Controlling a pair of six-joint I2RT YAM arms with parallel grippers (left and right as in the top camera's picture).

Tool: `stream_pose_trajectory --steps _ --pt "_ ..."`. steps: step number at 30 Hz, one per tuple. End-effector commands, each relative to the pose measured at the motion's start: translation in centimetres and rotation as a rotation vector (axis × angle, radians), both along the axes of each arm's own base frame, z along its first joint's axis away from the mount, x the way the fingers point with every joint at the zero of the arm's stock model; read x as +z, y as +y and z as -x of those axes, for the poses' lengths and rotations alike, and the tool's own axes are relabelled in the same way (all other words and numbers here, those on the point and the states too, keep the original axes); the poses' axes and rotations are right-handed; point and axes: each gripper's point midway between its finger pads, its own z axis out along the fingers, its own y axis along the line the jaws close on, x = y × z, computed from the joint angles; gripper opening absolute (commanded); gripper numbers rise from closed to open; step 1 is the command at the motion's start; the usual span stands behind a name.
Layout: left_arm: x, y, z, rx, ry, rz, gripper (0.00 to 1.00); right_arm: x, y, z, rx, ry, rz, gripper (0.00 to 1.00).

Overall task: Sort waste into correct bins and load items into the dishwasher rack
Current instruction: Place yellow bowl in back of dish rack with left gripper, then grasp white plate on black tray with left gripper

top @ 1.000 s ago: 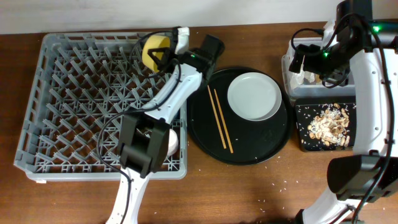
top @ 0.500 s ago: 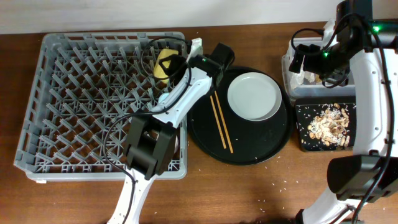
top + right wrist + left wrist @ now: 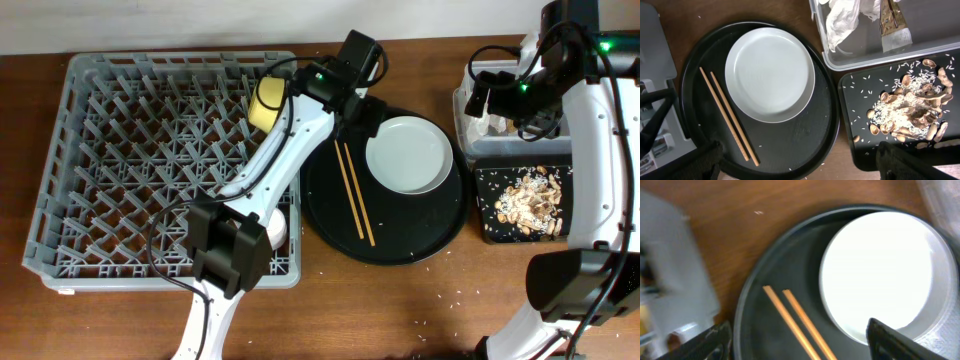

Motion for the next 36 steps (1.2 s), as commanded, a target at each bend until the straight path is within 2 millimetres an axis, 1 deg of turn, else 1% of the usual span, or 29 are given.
stream_pose_trajectory --steps 1,2,4,7,12,15,16,17,18,22,24,26,28,29,30,31,32,33,36 --pt "-2.9 -2.6 0.8 0.002 0.110 0.108 0.84 0.9 0.0 0.0 0.005 -0.025 0.016 0.98" --pt "-3.8 -2.9 0.7 0.008 0.117 0.108 0.84 0.9 0.0 0.0 0.005 -0.025 0.017 0.99" --pt "-5.6 -3.3 0.4 0.026 0.135 0.107 0.79 0.9 0.0 0.0 0.005 -0.025 0.016 0.98" --pt "-8.0 -3.4 -0.1 0.043 0.155 0.101 0.74 0.9 0.0 0.0 0.005 -0.025 0.016 0.98" --pt "-10.5 -3.5 0.1 0.067 0.196 0.085 0.71 0.9 0.0 0.0 0.005 -0.025 0.016 0.99" --pt "-10.9 -3.5 0.2 0.068 0.196 0.073 0.59 0.9 0.0 0.0 0.005 -0.025 0.016 0.98" --pt "-11.1 -3.4 0.2 0.070 0.195 0.068 0.53 0.9 0.0 0.0 0.005 -0.025 0.016 0.98" --pt "-11.4 -3.4 0.2 0.070 0.197 0.063 0.49 0.9 0.0 0.0 0.005 -0.025 0.016 0.98" --pt "-11.7 -3.5 0.4 0.068 0.202 0.059 0.47 0.9 0.0 0.0 0.005 -0.025 0.016 0.99" --pt "-14.2 -3.7 1.0 0.062 0.246 0.043 0.40 0.9 0.0 0.0 0.005 -0.025 0.016 0.98" --pt "-14.6 -3.8 1.2 0.066 0.260 0.046 0.38 0.9 0.0 0.0 0.005 -0.025 0.016 0.98" --pt "-14.6 -3.8 1.2 0.068 0.260 0.046 0.38 0.9 0.0 0.0 0.005 -0.025 0.016 0.98" --pt "-14.6 -3.9 1.3 0.067 0.259 0.044 0.32 0.9 0.0 0.0 0.005 -0.025 0.016 0.98" --pt "-14.7 -4.0 1.3 0.065 0.259 0.043 0.28 0.9 0.0 0.0 0.005 -0.025 0.016 0.99" --pt "-14.7 -4.0 1.4 0.063 0.260 0.043 0.20 0.9 0.0 0.0 0.005 -0.025 0.016 0.98" --pt "-14.8 -4.1 1.4 0.063 0.260 0.042 0.14 0.9 0.0 0.0 0.005 -0.025 0.016 0.98" --pt "-14.8 -4.2 1.5 0.059 0.260 0.042 0.05 0.9 0.0 0.0 0.005 -0.025 0.016 0.99" --pt "-14.7 -4.5 1.7 0.054 0.258 0.042 0.01 0.9 0.0 0.0 0.005 -0.025 0.016 0.98" --pt "-14.4 -4.7 1.5 0.052 0.249 0.048 0.01 0.9 0.0 0.0 0.005 -0.025 0.016 0.98"
